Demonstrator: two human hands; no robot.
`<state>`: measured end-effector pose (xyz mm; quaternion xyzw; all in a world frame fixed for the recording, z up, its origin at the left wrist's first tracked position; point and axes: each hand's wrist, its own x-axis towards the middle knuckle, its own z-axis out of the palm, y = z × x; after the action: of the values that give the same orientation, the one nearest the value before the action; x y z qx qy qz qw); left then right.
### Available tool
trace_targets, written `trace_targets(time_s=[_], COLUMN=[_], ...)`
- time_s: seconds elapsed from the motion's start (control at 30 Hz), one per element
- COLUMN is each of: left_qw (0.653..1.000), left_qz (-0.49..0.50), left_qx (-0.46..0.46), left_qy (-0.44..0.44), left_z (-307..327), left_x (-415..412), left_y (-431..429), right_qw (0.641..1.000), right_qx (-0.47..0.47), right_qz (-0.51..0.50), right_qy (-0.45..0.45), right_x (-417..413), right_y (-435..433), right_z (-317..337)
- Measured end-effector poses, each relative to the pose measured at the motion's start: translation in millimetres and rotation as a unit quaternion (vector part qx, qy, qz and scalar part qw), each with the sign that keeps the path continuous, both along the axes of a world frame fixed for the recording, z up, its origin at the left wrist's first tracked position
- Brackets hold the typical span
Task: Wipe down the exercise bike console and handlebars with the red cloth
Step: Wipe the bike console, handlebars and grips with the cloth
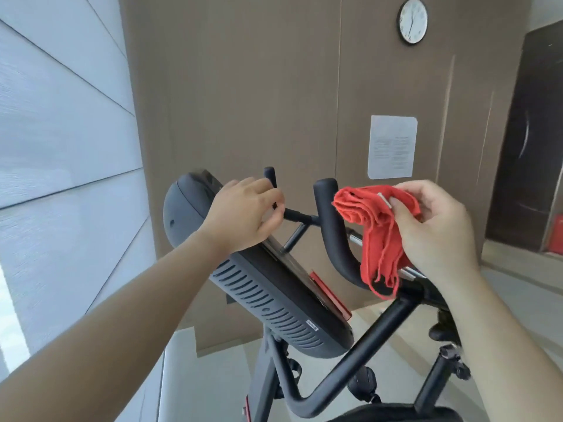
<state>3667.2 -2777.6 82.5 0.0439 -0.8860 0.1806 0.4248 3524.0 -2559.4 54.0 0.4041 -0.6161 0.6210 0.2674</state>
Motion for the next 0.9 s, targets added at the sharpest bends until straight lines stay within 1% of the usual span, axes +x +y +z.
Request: trace_targets(time_s=[0.13, 0.17, 0.27, 0.33, 0.4, 0.53, 0.63, 0.77, 0.83, 0.9], left_qw=[0.997, 0.997, 0.995, 0.994, 0.994, 0.995, 0.996, 0.996, 0.997, 0.997], left_qz=[0.065, 0.079, 0.104, 0.108, 0.102, 0.093, 0.083, 0.075, 0.072, 0.073], left_qx=[-0.027, -0.022, -0.009, -0.019, -0.025, -0.032, -0.036, -0.04, -0.035, -0.031], left_qy=[-0.006, -0.004, -0.003, -0.007, -0.009, -0.001, 0.002, 0.001, 0.0, 0.0], left_z=[-4, -5, -6, -7, -10, -11, -11, -10, -10, -10], left_x=[-9, -10, -14, -16, -17, -17, -17, -16, -16, -16], left_y=[-10, -11, -14, -16, -17, -17, -17, -15, -14, -14], right_qw=[0.996, 0.996, 0.996, 0.995, 0.997, 0.999, 0.999, 0.996, 0.994, 0.991], right_qx=[-0.054, -0.044, 0.051, 0.075, 0.063, 0.022, 0.0, 0.036, 0.048, 0.082], right_qz=[-0.065, -0.07, -0.043, -0.025, -0.013, 0.014, 0.011, -0.079, -0.088, -0.08], right_qy=[0.025, 0.028, 0.057, 0.061, 0.044, -0.025, -0.038, 0.012, 0.049, 0.075], right_x=[-3, -2, 2, 1, -2, 1, 6, 9, 9, 8], right_y=[-19, -27, -51, -59, -61, -69, -78, -80, -75, -68], right_z=[25, 21, -11, -33, -42, -36, -34, -50, -58, -65])
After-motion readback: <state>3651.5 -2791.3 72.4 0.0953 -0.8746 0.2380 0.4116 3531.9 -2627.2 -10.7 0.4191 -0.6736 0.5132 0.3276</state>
